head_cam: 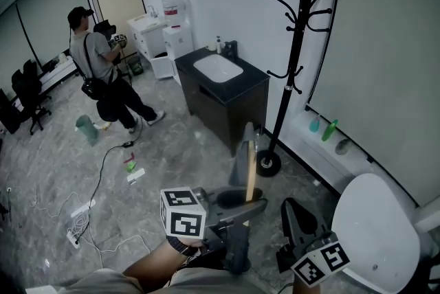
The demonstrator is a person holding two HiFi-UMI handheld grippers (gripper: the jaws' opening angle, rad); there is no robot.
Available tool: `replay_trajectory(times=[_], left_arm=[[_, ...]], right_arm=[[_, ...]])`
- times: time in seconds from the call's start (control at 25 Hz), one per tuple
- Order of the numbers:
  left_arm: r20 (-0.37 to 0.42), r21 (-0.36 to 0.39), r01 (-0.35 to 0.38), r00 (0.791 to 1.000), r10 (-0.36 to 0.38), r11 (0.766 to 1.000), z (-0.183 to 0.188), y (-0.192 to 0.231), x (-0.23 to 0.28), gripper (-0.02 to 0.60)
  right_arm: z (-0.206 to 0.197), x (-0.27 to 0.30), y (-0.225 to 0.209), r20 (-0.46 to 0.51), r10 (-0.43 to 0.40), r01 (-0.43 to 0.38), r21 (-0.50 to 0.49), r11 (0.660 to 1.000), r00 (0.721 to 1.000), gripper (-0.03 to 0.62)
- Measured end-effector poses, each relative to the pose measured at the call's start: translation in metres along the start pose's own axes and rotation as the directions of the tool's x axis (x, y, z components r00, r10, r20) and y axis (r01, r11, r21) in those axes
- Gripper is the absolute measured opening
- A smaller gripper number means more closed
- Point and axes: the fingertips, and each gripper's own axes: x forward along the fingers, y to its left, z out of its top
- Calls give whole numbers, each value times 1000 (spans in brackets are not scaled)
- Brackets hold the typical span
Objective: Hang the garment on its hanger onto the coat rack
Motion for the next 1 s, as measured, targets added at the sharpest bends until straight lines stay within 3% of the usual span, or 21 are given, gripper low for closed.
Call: replay_trajectory(times=[0.32, 0.76, 1.0], left_arm=[[7, -11, 34, 999, -34, 999, 41, 61, 10, 132], [-44, 14, 141, 989, -140, 990, 119, 147, 30, 132], [-48, 33, 142, 989, -141, 989, 158, 186, 48, 132]], right_arm=[[6, 67, -34, -2, -21, 21, -15, 1000, 1000, 15], [28, 177, -85, 41, -101, 103, -37, 994, 994, 15], [42, 212, -115, 45, -130, 132, -50, 990, 991, 15]])
